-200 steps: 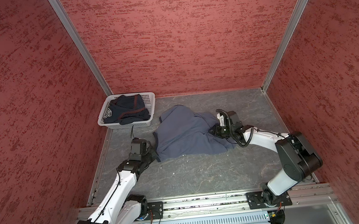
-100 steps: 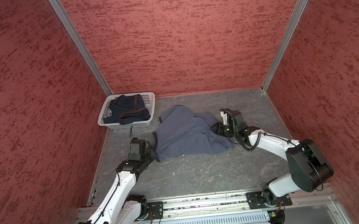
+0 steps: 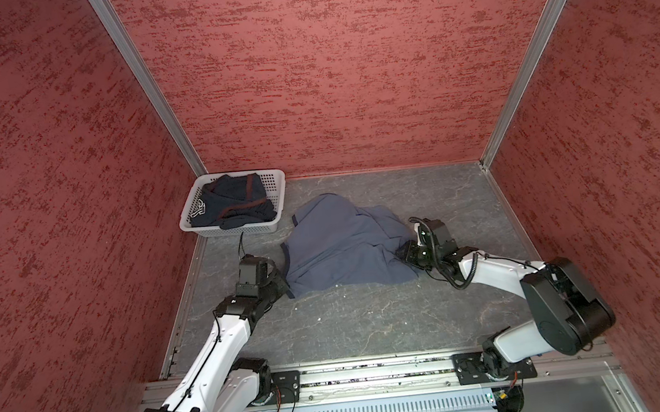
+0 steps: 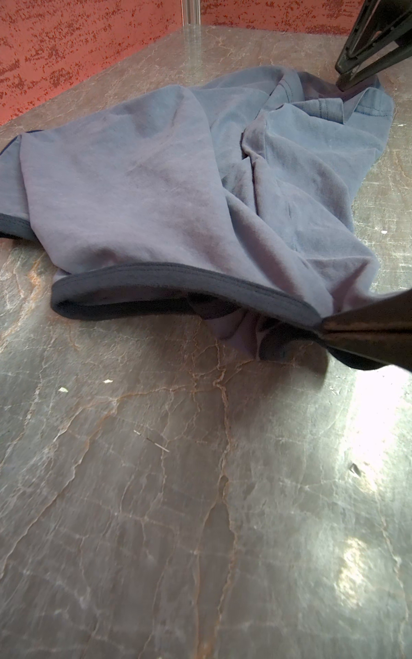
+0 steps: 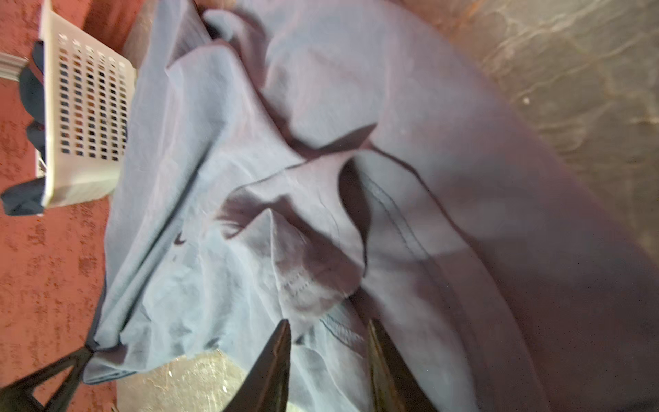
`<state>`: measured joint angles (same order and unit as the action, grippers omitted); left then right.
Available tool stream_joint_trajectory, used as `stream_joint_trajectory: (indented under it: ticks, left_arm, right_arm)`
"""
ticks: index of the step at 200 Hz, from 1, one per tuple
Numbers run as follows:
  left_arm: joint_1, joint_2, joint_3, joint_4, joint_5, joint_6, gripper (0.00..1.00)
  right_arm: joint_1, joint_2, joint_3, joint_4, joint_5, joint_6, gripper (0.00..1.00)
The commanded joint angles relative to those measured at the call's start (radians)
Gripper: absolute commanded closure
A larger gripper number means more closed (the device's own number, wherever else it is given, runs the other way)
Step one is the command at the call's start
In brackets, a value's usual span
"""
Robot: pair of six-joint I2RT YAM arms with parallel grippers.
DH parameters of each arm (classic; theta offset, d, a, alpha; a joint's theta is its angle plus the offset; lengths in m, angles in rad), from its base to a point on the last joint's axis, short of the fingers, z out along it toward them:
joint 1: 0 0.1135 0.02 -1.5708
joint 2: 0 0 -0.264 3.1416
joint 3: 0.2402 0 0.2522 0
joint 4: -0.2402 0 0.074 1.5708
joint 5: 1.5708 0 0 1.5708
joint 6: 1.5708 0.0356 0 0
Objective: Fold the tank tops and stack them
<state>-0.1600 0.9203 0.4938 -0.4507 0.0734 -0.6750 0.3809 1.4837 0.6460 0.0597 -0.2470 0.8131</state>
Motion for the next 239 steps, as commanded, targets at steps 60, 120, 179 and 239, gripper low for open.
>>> stream_joint_trajectory:
  ticks: [60, 120, 179, 239]
  left_arm:
    - [0.013, -0.023, -0.014, -0.011, 0.003, 0.017, 1.00]
    - [0.015, -0.012, -0.020, 0.004, 0.005, 0.016, 1.00]
    - [0.017, -0.014, -0.018, 0.003, 0.006, 0.020, 1.00]
    - [0.020, -0.007, -0.015, 0.009, 0.011, 0.017, 1.00]
  right_arm:
    - [-0.033, 0.100, -0.017, 0.210, -0.075, 0.224, 0.55]
    - [-0.017, 0.158, -0.028, 0.255, -0.098, 0.259, 0.58]
    - [-0.011, 0.168, -0.011, 0.208, -0.067, 0.273, 0.44]
    - [-0.002, 0.213, 0.021, 0.246, -0.068, 0.304, 0.51]
